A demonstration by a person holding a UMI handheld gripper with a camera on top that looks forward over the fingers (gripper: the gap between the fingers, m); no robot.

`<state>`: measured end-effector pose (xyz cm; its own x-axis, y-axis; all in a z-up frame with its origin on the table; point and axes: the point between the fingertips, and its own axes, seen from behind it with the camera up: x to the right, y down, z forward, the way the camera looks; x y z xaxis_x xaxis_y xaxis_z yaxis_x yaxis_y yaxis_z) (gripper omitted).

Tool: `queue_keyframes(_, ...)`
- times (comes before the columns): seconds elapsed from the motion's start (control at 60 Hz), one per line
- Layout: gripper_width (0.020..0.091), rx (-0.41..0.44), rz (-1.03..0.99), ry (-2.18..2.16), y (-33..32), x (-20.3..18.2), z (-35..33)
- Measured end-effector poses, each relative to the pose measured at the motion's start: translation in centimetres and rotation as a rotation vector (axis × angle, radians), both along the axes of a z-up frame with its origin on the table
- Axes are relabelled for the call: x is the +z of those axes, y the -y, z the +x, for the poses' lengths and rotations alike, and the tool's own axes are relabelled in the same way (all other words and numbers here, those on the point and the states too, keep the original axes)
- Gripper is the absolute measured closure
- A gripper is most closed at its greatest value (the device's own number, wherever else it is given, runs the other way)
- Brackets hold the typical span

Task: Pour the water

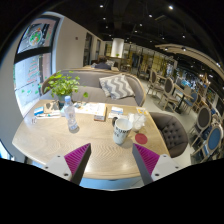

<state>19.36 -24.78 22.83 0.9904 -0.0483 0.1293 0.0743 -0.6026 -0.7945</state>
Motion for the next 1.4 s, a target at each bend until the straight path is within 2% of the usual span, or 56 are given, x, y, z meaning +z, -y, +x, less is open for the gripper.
queue_keyframes(0.25,0.0247,0.017,-0.037,-0.018,-0.2,-2.3,-2.9)
queue_keyframes(0.5,0.0247,0.115,-0.059,-0.055,-2.7,-5.9,-11.6)
queue_keyframes(0.783,0.0244,0.126,0.033,-0.115,-13.7,-10.0,-20.2)
queue_keyframes(1.1,0.0251,0.07,0.155,-0.143,-27.8,-15.5,-22.4)
queue_keyframes(1.15,0.0275,0.069,0.174,-0.148,-29.0,-16.0,-22.5)
queue_keyframes(1.317,0.0446,0.068,0.179,-0.107,-31.3,-18.9,-22.5)
queue_keyframes(1.35,0.0503,0.065,0.181,-0.109,-31.4,-19.2,-22.4)
queue_keyframes(1.4,0.0626,0.047,0.204,-0.107,-31.5,-18.9,-21.9)
